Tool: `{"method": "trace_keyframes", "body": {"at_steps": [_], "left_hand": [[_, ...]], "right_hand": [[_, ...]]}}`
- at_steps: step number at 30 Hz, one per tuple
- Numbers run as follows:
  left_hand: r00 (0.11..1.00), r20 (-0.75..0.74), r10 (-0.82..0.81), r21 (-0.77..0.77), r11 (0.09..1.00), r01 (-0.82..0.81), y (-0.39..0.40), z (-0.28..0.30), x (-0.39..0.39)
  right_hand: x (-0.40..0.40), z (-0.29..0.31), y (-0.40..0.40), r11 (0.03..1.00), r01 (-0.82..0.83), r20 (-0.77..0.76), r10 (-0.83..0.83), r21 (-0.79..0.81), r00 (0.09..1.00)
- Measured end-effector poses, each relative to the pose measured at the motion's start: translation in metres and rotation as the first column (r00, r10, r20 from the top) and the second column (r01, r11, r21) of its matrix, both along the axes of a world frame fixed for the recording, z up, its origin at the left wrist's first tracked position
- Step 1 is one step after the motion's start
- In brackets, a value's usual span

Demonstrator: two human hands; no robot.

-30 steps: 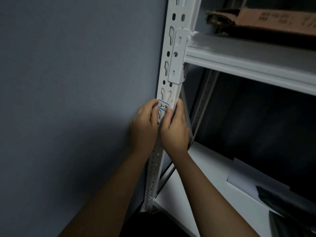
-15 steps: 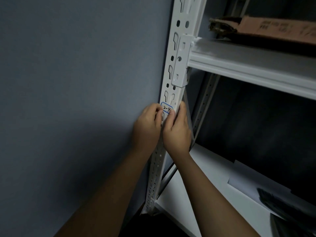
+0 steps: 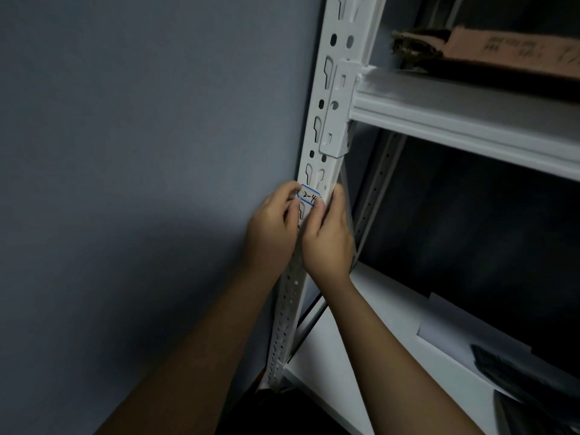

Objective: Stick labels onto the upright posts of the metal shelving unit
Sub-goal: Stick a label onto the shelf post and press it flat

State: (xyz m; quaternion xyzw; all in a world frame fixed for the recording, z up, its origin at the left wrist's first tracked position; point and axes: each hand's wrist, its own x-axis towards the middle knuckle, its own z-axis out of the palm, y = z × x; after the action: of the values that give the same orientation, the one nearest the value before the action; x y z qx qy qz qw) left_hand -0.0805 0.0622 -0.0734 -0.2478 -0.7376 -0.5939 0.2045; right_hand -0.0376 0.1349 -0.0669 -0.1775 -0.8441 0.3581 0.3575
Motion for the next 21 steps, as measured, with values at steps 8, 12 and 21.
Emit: {"method": "trace_keyframes", "body": {"at_steps": [8,12,21], "left_hand": [[0.996,-0.076,0.053,-0.236,0.969,-0.07,-0.004,0.01,0.004],[0.998,-0.053,0.042,-0.209,0.977,-0.053,-0.006,0.01,0.005],[0.998,-0.067,0.012,-0.131,0.991,-0.021,-0.005,-0.002,0.004]], "right_hand": [[0.001,0.002,-0.001,1.0,-0.007,0.01,0.007,-0.021,1.0],[0.003,0.004,-0.001,1.0,-0.008,0.007,0.008,-0.018,1.0],[0.004,0.005,-0.002,1.0,-0.003,0.015,0.003,-0.014,1.0]]}}
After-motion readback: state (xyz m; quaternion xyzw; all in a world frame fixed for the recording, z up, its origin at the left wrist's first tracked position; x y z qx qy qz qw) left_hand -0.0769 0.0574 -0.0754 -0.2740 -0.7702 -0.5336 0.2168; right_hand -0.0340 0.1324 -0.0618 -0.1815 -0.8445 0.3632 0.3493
